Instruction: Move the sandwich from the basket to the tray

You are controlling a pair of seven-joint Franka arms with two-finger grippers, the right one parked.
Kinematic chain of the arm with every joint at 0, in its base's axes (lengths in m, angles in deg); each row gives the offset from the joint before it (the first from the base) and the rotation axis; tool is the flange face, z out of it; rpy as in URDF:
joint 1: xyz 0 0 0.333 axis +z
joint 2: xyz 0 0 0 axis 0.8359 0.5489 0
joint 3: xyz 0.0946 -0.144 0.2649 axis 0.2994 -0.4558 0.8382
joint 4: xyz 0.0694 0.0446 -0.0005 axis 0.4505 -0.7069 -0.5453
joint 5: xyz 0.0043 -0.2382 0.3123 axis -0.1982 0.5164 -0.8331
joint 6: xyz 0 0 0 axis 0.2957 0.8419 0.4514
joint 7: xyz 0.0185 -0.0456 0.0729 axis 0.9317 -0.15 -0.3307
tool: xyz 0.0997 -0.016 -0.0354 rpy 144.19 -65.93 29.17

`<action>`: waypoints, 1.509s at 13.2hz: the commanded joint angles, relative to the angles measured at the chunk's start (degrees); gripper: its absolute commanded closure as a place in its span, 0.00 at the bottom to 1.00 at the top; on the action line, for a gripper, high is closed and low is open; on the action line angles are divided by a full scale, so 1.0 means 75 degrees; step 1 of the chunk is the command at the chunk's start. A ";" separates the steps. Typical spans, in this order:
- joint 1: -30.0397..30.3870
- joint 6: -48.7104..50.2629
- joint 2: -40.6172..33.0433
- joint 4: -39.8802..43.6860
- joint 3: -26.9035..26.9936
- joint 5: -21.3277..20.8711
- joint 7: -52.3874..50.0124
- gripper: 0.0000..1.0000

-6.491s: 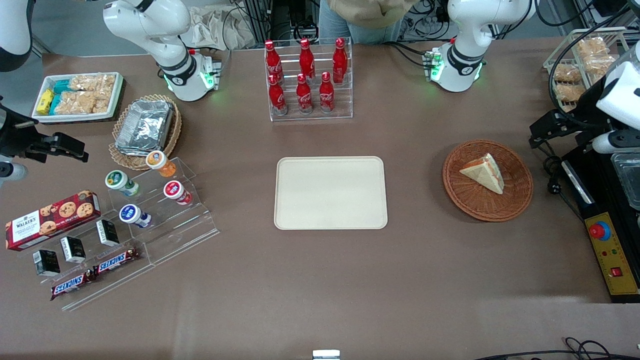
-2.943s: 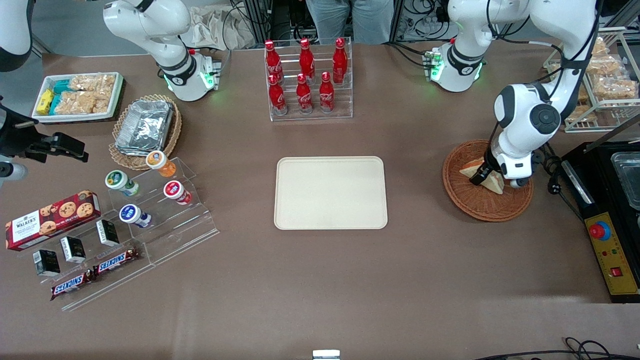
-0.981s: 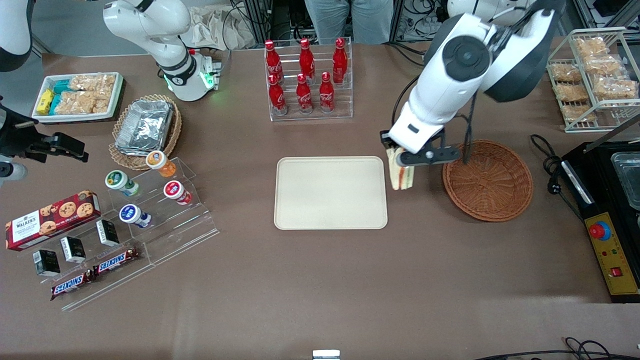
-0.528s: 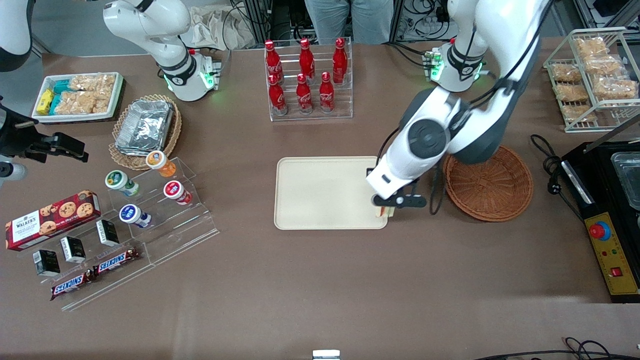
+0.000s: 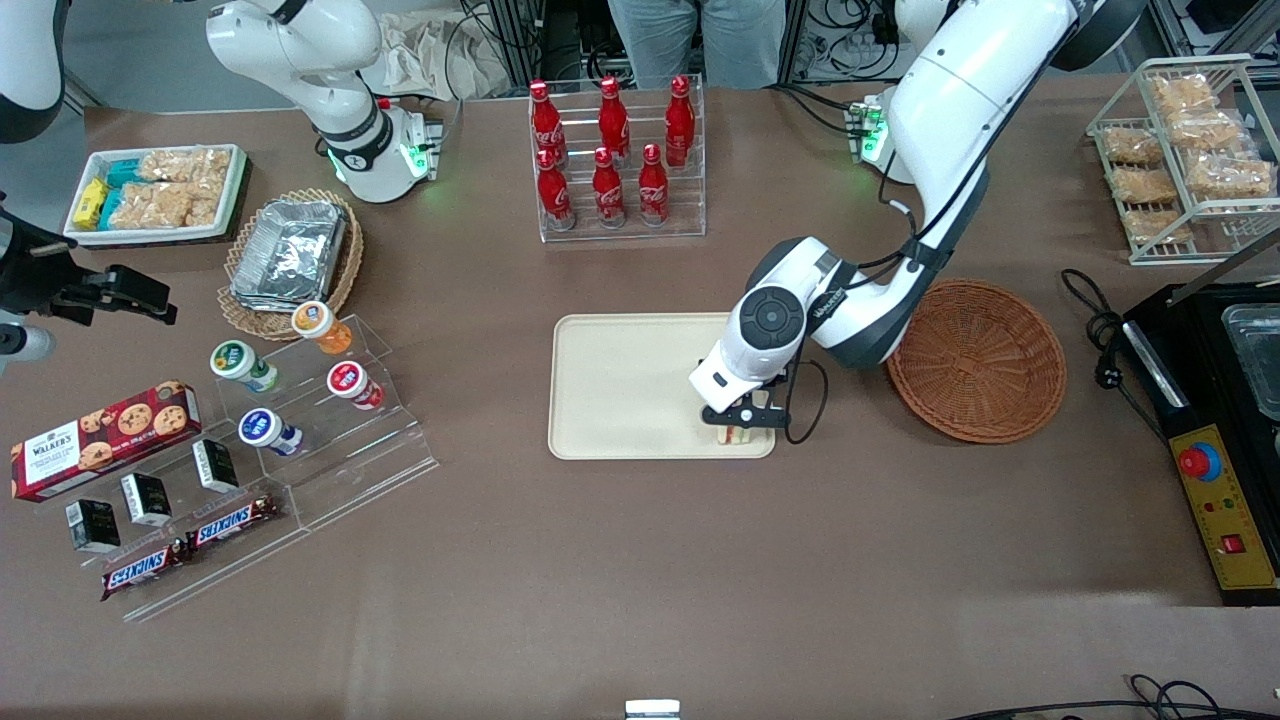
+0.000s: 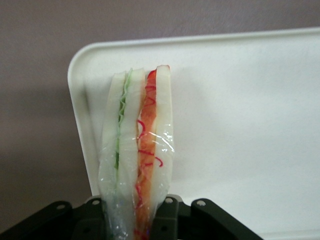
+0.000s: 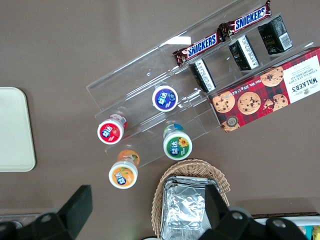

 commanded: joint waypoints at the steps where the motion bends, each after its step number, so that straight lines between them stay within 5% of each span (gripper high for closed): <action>1: 0.0043 -0.0172 -0.0282 -0.0388 0.0008 -0.0208 -0.0091 0.80; 2: 0.0043 -0.0172 -0.0271 -0.0411 0.0008 -0.0220 -0.0090 0.32; 4: 0.0066 -0.0149 -0.0247 -0.0400 0.0008 -0.0209 -0.0125 0.00; 11: 0.0124 0.1159 -0.0795 0.0393 0.0020 -0.0092 -0.0138 0.00; 15: 0.1118 0.3399 -0.1044 0.2350 -0.0027 0.0060 0.0725 0.00; 20: 0.2000 0.3648 -0.1710 0.2694 0.0008 0.0459 0.1421 0.00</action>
